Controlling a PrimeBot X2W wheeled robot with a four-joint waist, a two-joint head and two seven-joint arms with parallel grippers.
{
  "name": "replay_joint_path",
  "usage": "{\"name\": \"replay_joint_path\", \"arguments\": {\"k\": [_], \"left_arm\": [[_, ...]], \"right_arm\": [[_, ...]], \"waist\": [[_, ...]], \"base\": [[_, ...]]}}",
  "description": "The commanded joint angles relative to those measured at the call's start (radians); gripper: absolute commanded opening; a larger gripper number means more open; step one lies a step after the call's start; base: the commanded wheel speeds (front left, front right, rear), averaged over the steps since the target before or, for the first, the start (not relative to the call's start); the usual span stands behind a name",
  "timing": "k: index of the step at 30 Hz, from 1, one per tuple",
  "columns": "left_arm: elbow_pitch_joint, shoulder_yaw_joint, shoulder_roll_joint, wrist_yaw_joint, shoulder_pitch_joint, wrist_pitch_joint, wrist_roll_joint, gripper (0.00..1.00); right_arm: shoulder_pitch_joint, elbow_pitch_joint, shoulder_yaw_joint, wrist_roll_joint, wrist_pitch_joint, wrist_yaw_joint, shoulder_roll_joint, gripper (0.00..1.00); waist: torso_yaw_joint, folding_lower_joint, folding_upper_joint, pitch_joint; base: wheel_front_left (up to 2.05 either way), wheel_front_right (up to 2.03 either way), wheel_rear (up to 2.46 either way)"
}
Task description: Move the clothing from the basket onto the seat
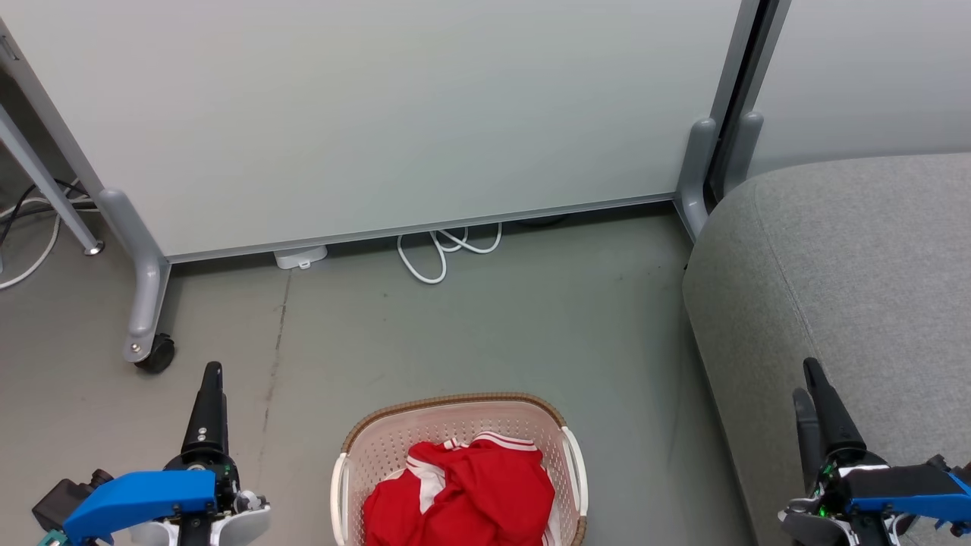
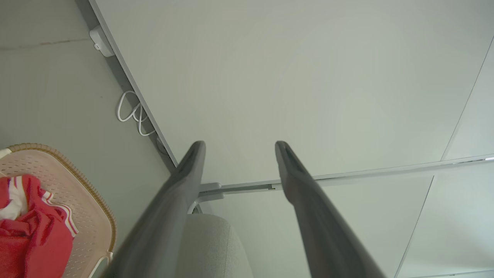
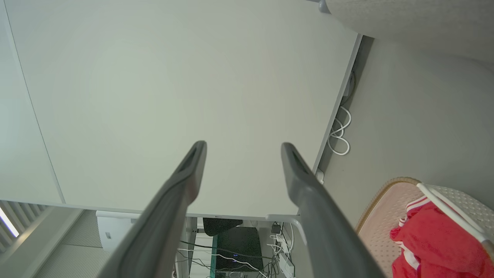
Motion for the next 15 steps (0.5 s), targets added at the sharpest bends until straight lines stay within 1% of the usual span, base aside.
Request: {"name": "replay_joint_path", "arguments": {"k": [1,7,15], "left_arm": [[-0.024,0.0,0.008,-0.001,-0.034,-0.01,0.035,1.0],[-0.046,-0.005,0.008,0.003,-0.04,-0.036,0.159,1.0],[-0.073,-0.038,0.009,0.031,-0.043,-0.068,0.347,1.0]], "right_arm": [[-0.028,-0.023,0.001,-0.032,-0.01,0.001,-0.004,1.0],[-0.033,-0.043,0.01,-0.154,-0.036,0.001,-0.005,1.0],[-0.036,-0.068,0.032,-0.327,-0.068,0.001,-0.006,1.0]], "waist": [[0.0,0.0,0.0,0.001],[0.001,0.0,0.0,0.004],[0.001,0.0,0.0,0.009]], "base": [[0.0,0.0,0.0],[0.0,0.0,0.0],[0.0,0.0,0.0]]}}
